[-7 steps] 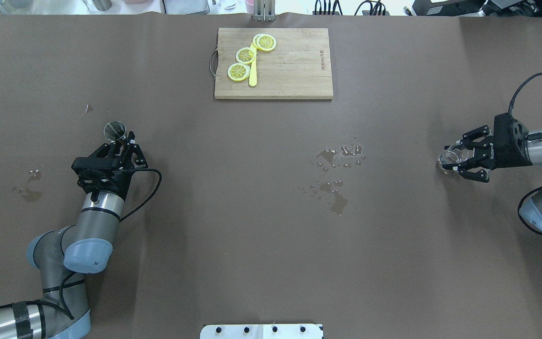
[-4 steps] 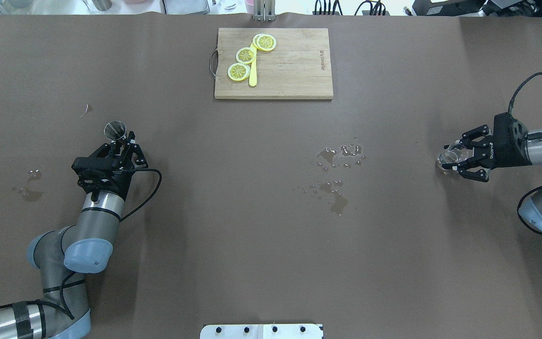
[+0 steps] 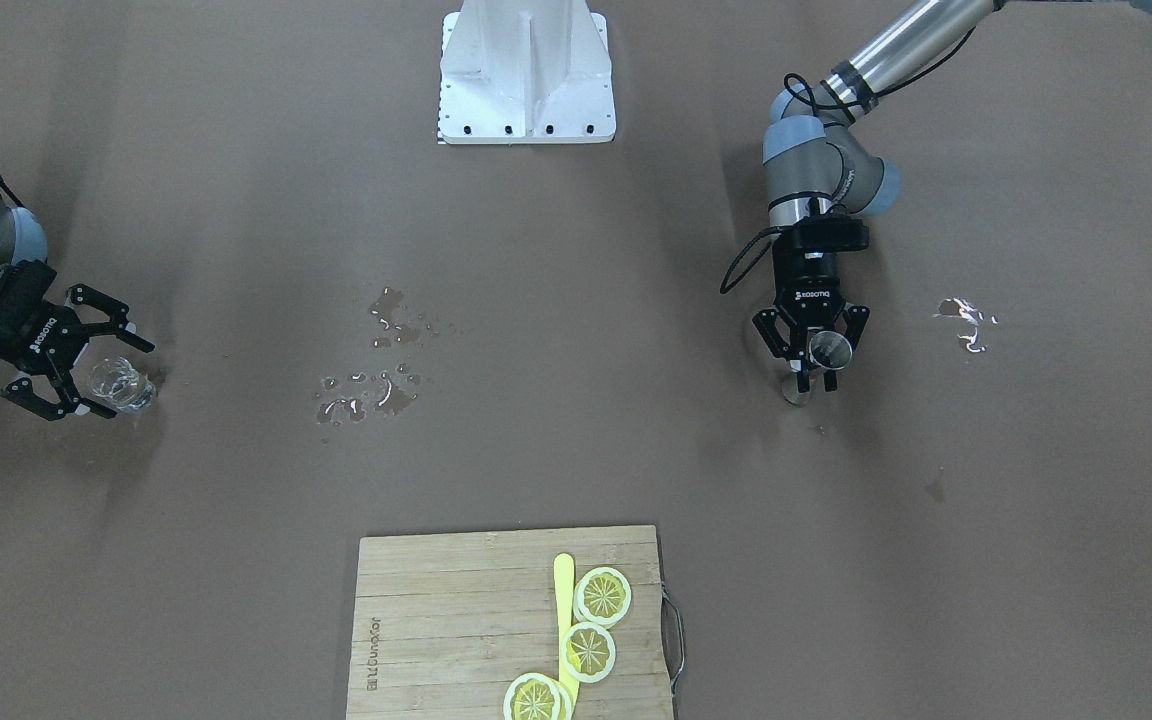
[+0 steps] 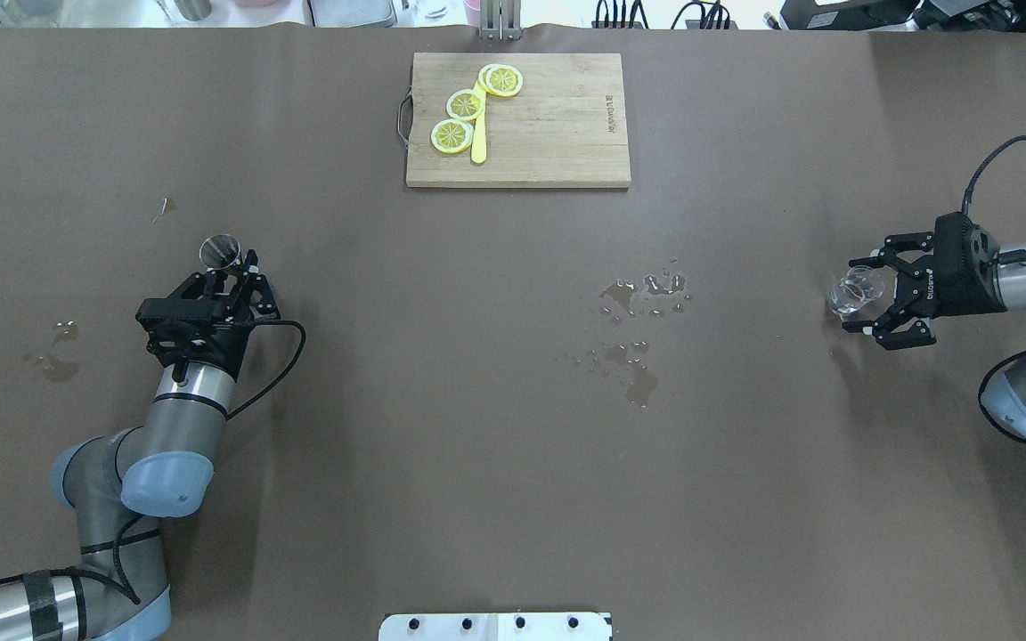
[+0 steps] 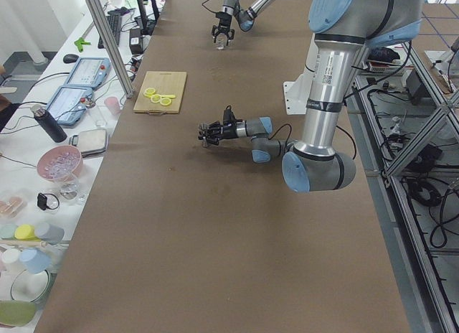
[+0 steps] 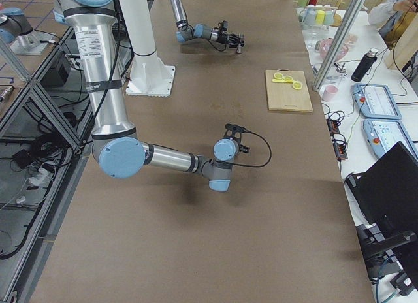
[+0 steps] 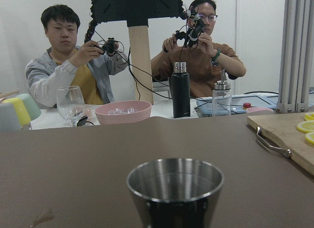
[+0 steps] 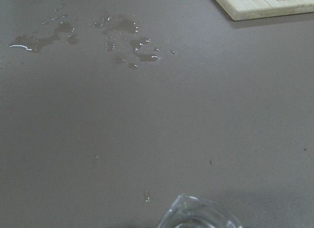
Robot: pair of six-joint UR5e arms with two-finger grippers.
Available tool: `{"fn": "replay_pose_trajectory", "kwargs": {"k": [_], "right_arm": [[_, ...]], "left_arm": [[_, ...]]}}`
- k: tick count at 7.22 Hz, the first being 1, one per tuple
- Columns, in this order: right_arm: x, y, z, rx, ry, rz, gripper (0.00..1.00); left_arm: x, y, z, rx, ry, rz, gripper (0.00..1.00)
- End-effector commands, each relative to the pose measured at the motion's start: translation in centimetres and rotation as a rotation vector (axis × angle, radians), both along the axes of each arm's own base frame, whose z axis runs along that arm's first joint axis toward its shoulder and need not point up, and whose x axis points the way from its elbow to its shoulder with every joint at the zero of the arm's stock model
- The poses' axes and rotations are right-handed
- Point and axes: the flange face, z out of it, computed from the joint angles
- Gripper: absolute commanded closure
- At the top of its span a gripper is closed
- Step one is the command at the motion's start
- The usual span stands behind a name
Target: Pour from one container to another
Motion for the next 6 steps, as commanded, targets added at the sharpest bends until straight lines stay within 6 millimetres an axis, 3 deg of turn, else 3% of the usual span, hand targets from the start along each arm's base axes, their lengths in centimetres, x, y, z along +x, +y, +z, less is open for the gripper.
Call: {"fn": "replay_pose_trajectory", "kwargs": {"k": [1,2,3,4,6], "right_arm": [[0.1,0.1,0.0,0.002,-0.004,0.0,0.0],[0.1,0.1,0.0,0.0,-0.005,0.002,0.0],[0.2,0.0,-0.1,0.004,-0.009,0.004,0.0],[0.7,-0.3,-0.2,0.003,-0.01,0.012,0.0],[2.1,-1.0,-0.9,0.011,-0.019,0.027,0.0]], "left_arm": [[0.0,0.0,0.4,-0.002,-0.008,0.001,0.5],[-0.1,0.0,0.2,-0.002,-0.004,0.0,0.41],[-0.1,0.0,0.3,-0.002,-0.004,0.0,0.16],[-0.3,-0.1,-0.1,0.003,0.011,-0.003,0.01],[-0.5,0.4,-1.0,0.023,0.019,-0.036,0.01]]}}
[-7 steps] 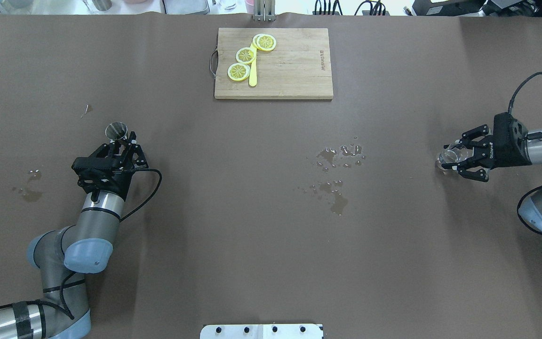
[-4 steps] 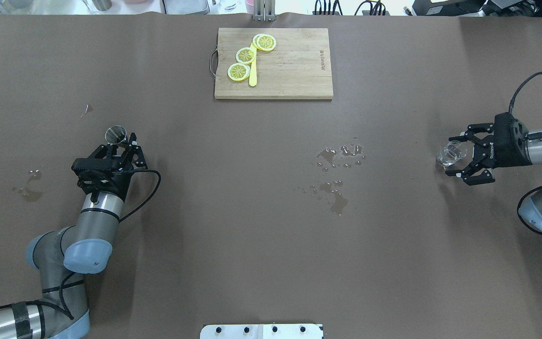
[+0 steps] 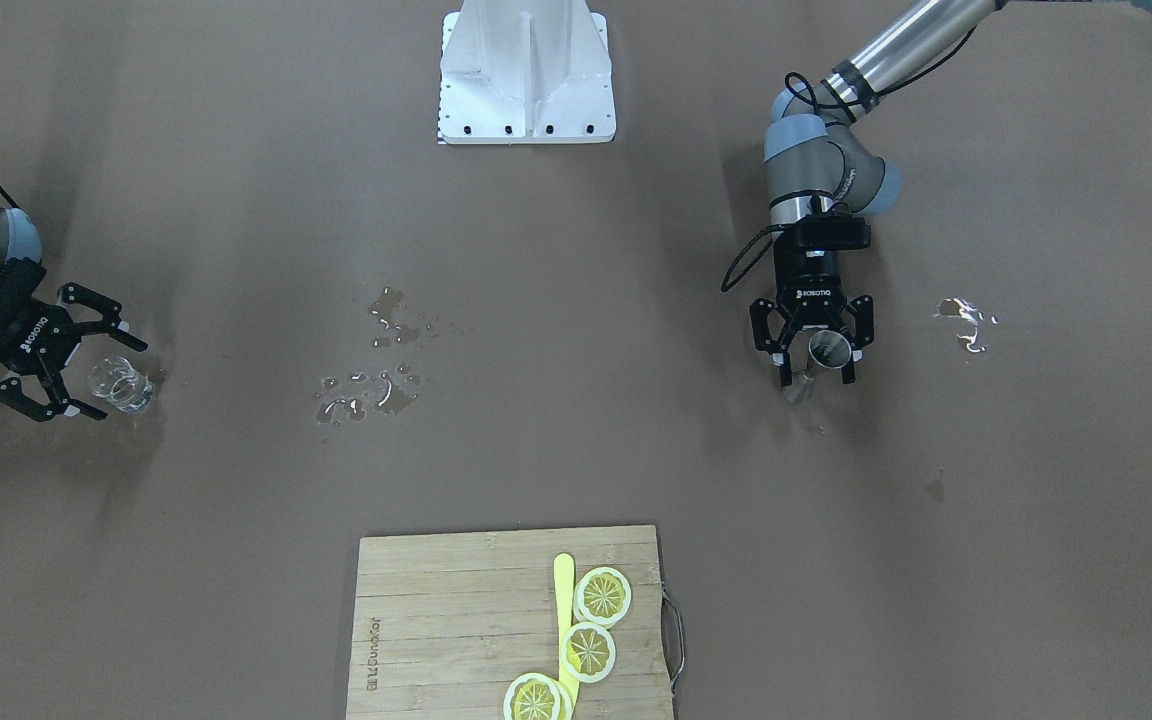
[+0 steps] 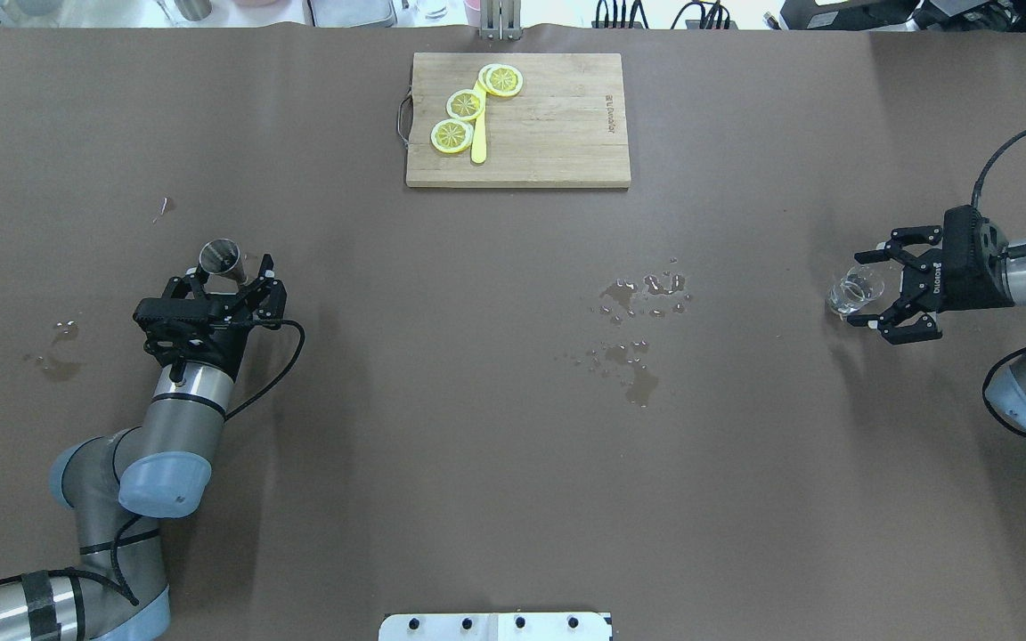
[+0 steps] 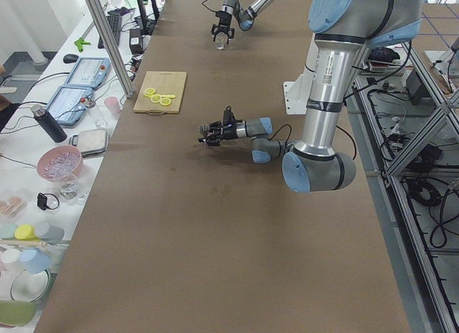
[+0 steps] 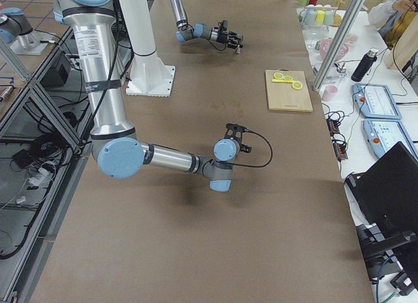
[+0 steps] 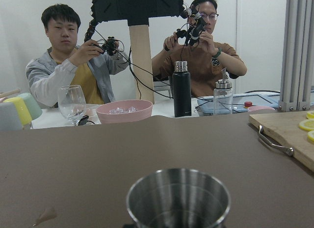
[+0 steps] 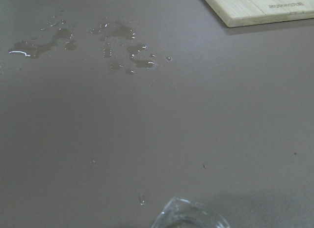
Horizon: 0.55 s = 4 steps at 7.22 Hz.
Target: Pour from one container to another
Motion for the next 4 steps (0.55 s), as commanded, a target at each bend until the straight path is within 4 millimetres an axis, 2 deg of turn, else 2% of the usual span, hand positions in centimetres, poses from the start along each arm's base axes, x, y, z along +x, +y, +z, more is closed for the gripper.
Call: {"fn": "replay_pose_trajectory", "kwargs": {"k": [1,2,3,4], "right_arm": [[2.0,-1.0,-0.9,0.008,-0.012,0.017,0.0],[2.6,-1.0,-1.4,0.003,-0.022,0.024,0.0],[2.9,-0.7,-2.4,0.001,-0.038,0.024,0.0],[3.4,-0.8,-2.7,-0.007,-0.044,0.03,0.0]], "left_arm": [[-0.3,0.2,-0.5,0.015,0.004,-0.032,0.01],[-0.9,0.5,0.2,0.013,-0.007,-0.033,0.01],[-0.5,2.4,-0.4,0.031,0.002,-0.038,0.01],[-0.5,3.5,-0.8,0.042,0.008,-0.044,0.01]]}}
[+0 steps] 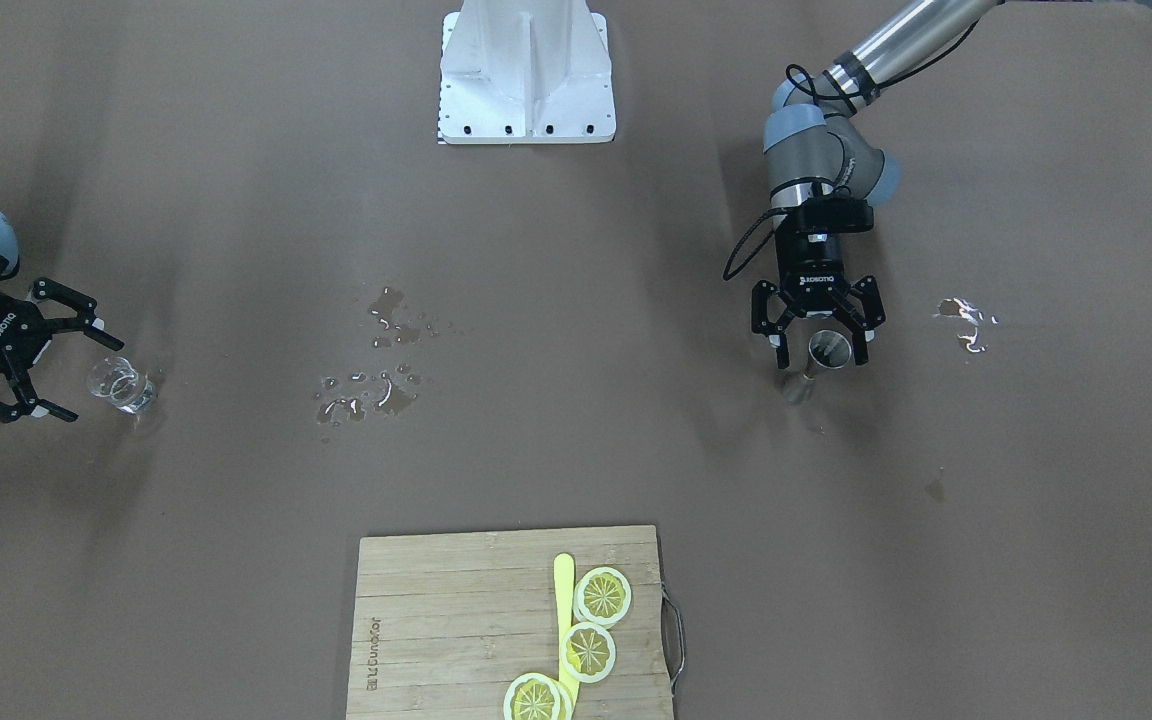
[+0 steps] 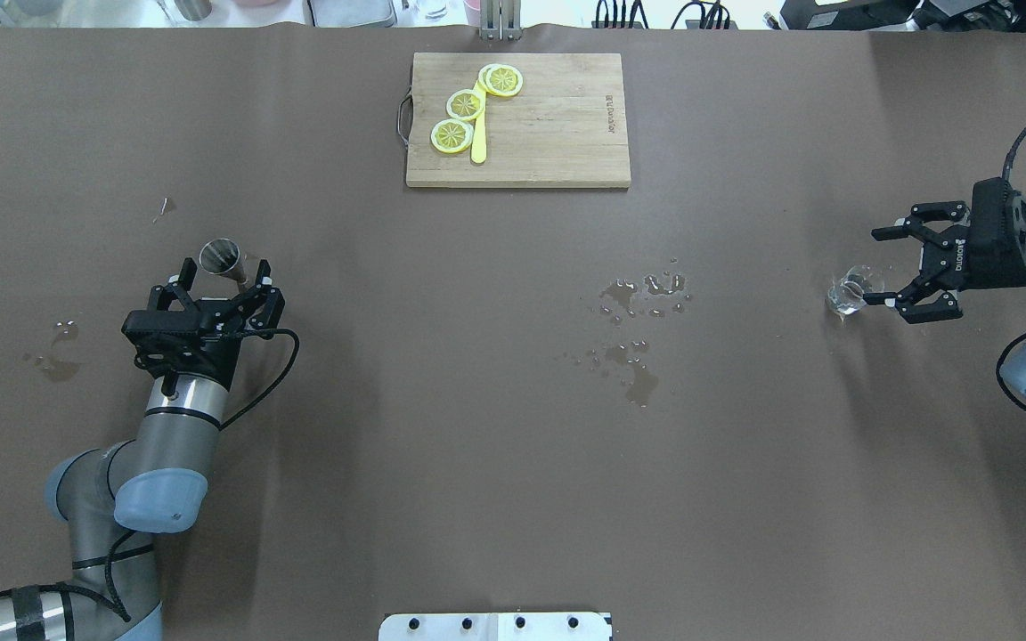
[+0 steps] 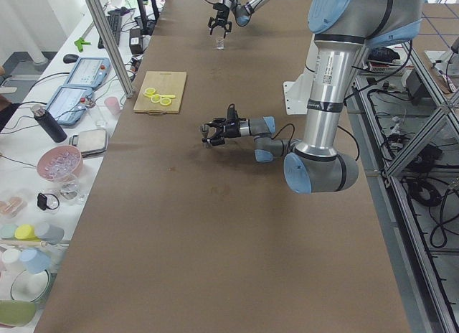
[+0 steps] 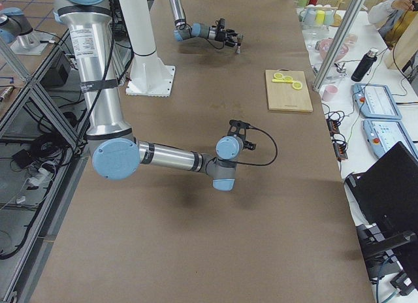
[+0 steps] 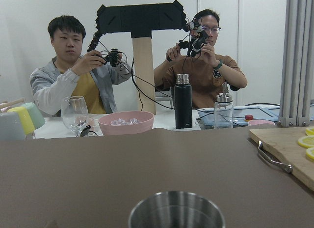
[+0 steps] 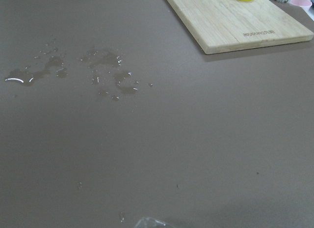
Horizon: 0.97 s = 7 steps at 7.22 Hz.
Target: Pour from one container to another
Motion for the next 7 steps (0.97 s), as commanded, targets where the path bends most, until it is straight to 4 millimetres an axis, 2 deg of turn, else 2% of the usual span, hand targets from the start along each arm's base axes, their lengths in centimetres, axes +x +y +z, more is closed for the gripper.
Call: {"fn": "replay_pose_trajectory", "kwargs": {"k": [1,2,3,5,6,7], "right_arm": [[1.5,-0.6,-1.5,-0.042,-0.016,0.008,0.0],[2.7,-2.0,-2.9,-0.081,-0.005,0.0,0.0],[4.0,-3.0,-3.6,-0.157,0.022,-0.006,0.0],[5.0,-4.9,-5.5,-0.3,0.078,0.01,0.0],[5.9,-6.0,-5.8,-0.424,0.125,0.033,0.0],[6.6,-6.9,-6.7,-0.534,0.165,0.053,0.0]], "left_arm": [[-0.5,1.6,-1.4,0.02,0.027,-0.005,0.01],[-1.8,2.1,-1.9,0.023,0.037,-0.004,0.01],[-4.1,3.4,-2.5,0.028,0.051,0.01,0.01],[-11.2,6.6,-6.9,0.062,0.067,0.053,0.01],[-12.9,6.9,-9.9,0.094,0.036,0.06,0.01],[-13.8,6.6,-11.2,0.114,-0.02,0.063,0.01]]}}
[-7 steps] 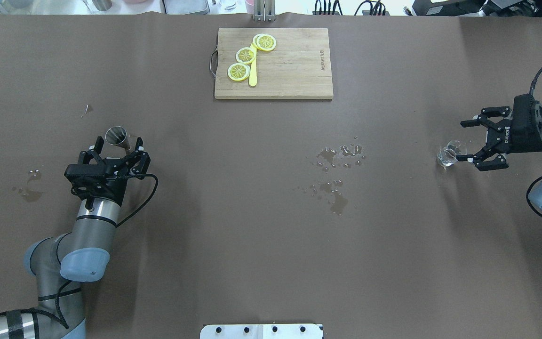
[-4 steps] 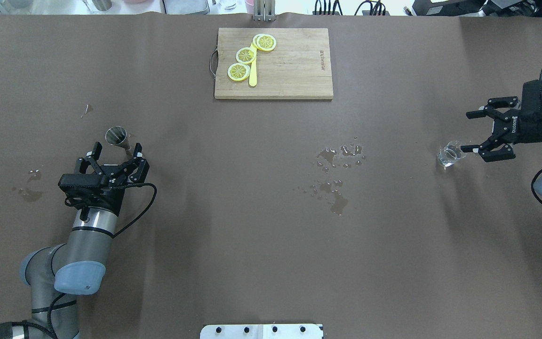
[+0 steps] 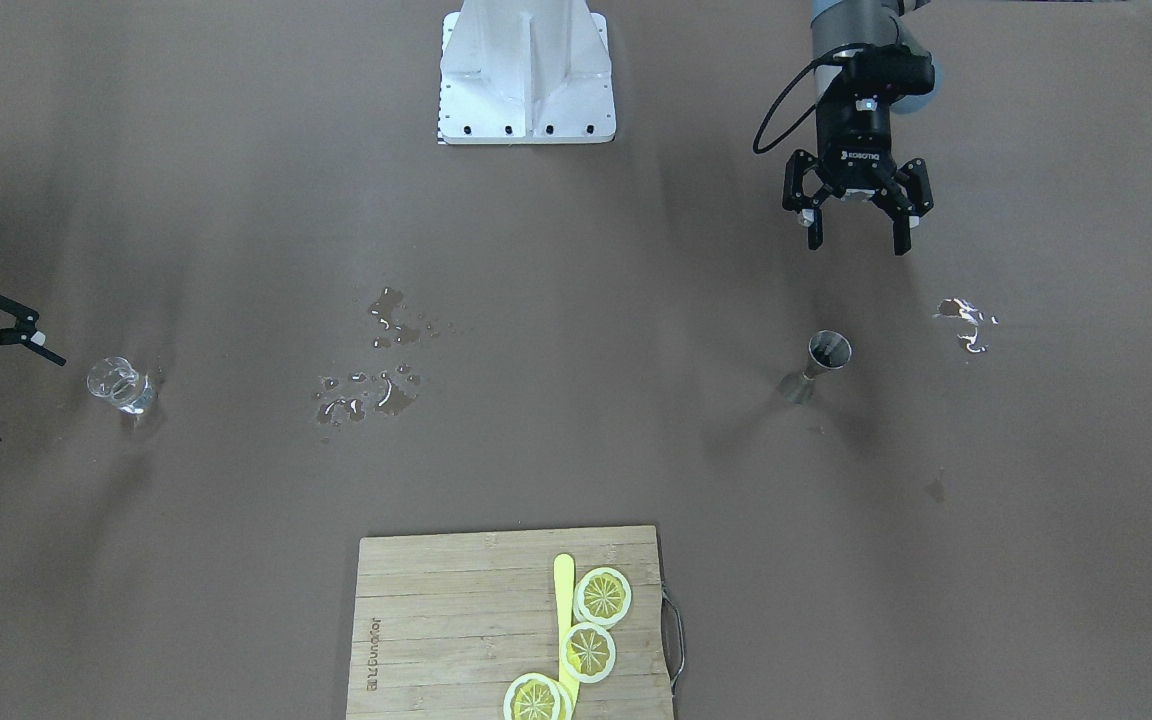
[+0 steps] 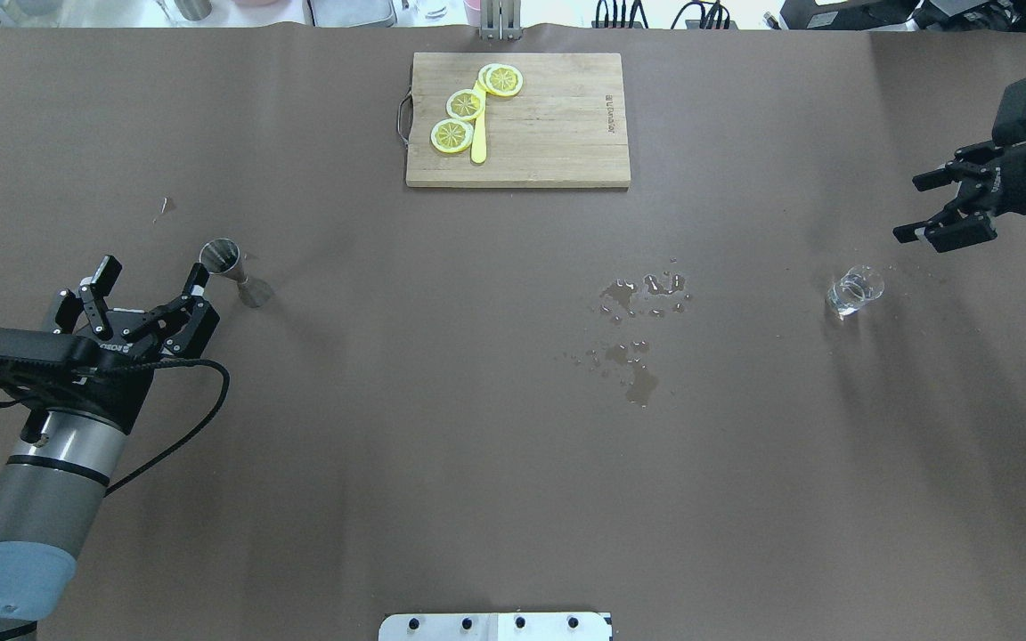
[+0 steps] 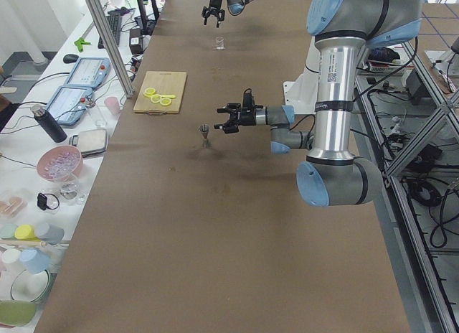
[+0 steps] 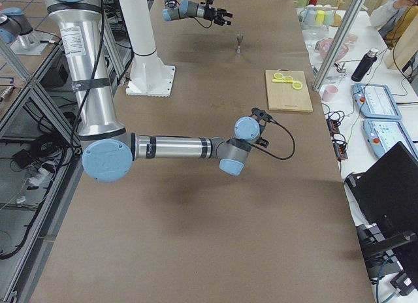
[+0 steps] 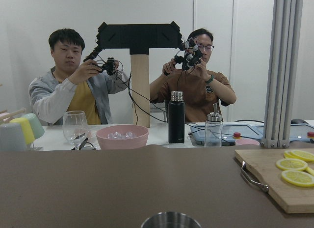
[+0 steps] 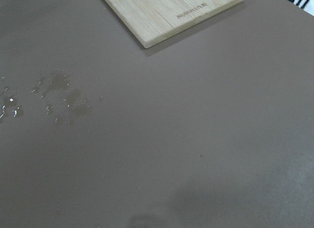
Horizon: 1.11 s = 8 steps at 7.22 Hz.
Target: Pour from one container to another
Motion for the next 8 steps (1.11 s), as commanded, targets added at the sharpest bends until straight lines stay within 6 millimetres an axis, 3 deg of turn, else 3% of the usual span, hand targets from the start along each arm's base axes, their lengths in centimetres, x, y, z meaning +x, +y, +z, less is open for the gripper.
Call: {"fn": "replay_pose_trajectory", "kwargs": {"k": [1,3,5,6,7,8], "right_arm": [[2.4,-1.9,-1.2,-0.274,0.097,0.044,0.0],[5.5,-2.6,-0.9,-0.574,0.197,0.101,0.0],[7.4,-2.7,3.4,-0.73,0.431,0.238,0.0],[8.8,-2.1,5.4,-0.767,0.516,0.287,0.0],[10.7,-0.1,8.3,-0.81,0.526,0.3,0.0],[12.1,1.2,9.8,-0.831,0.524,0.317,0.0]], "left_arm": [[-2.8,-1.9,-3.4,0.035,-0.105,-0.018,0.01],[-3.3,-6.4,-7.2,-0.005,-0.172,0.039,0.01],[-6.5,-13.7,-9.7,-0.123,-0.25,0.137,0.01],[-11.9,-18.3,-8.0,-0.278,-0.285,0.251,0.01],[-14.9,-21.0,-7.5,-0.404,-0.275,0.338,0.01],[-15.8,-21.6,-6.8,-0.467,-0.268,0.385,0.01]]}}
